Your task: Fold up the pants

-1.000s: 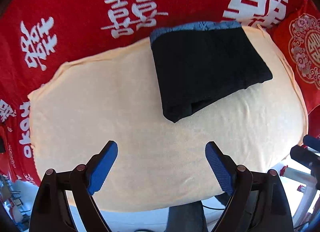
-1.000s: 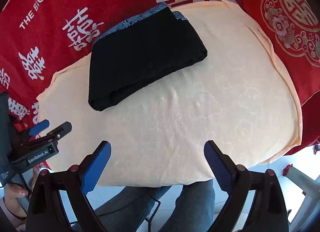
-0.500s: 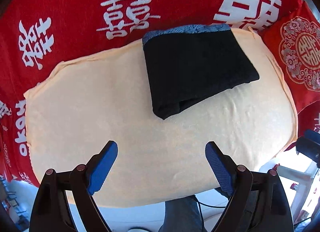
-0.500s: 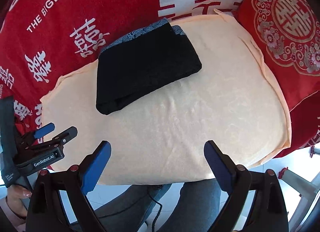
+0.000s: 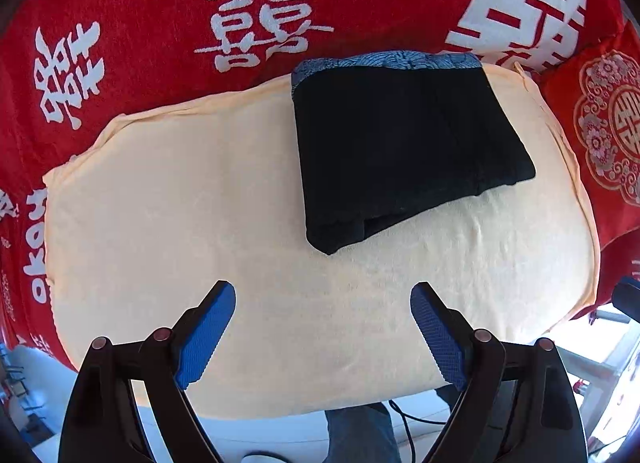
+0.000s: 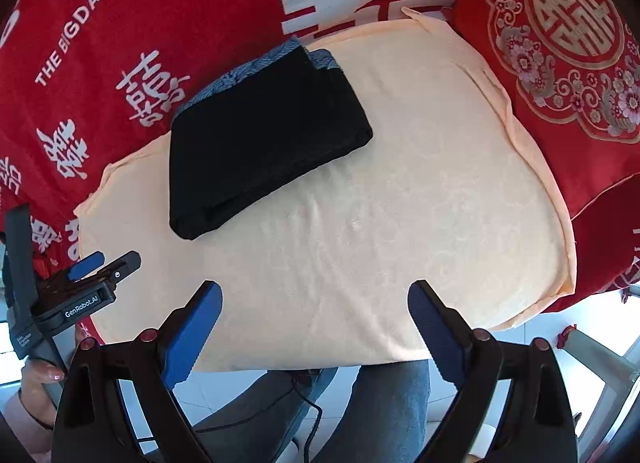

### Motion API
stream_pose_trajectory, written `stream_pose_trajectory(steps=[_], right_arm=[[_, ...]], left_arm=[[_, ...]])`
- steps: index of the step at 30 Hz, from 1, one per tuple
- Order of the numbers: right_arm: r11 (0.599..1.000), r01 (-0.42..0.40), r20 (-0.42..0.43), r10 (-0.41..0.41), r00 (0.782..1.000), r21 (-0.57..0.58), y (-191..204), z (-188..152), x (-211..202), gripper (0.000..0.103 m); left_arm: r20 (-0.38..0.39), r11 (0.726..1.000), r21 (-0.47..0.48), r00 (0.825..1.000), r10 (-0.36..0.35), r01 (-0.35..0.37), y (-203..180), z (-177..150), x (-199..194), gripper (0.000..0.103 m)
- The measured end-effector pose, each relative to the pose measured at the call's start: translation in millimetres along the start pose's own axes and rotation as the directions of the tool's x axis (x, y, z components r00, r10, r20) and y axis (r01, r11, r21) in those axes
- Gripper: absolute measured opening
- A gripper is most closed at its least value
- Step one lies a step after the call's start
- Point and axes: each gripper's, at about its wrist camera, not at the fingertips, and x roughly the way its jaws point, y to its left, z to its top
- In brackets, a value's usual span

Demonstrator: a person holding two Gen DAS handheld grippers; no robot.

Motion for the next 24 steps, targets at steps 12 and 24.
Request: stream_pose_trajectory(steps=[12,24], right_arm=[[0.992,-0.098,-0.017,0.097,0.995,-0.073,-14,76,26,0.095],[0.923,-0.268,-0.154,0.232,0.960,-0.275,-33,187,137,0.095]], left_arm=[[0.028,0.987,-0.150,0.998,-0.048,0.052,40,46,40,0.090],[0.083,0.961,-0.153,0.972,-0.218,0.229,57,101,124,0.090]])
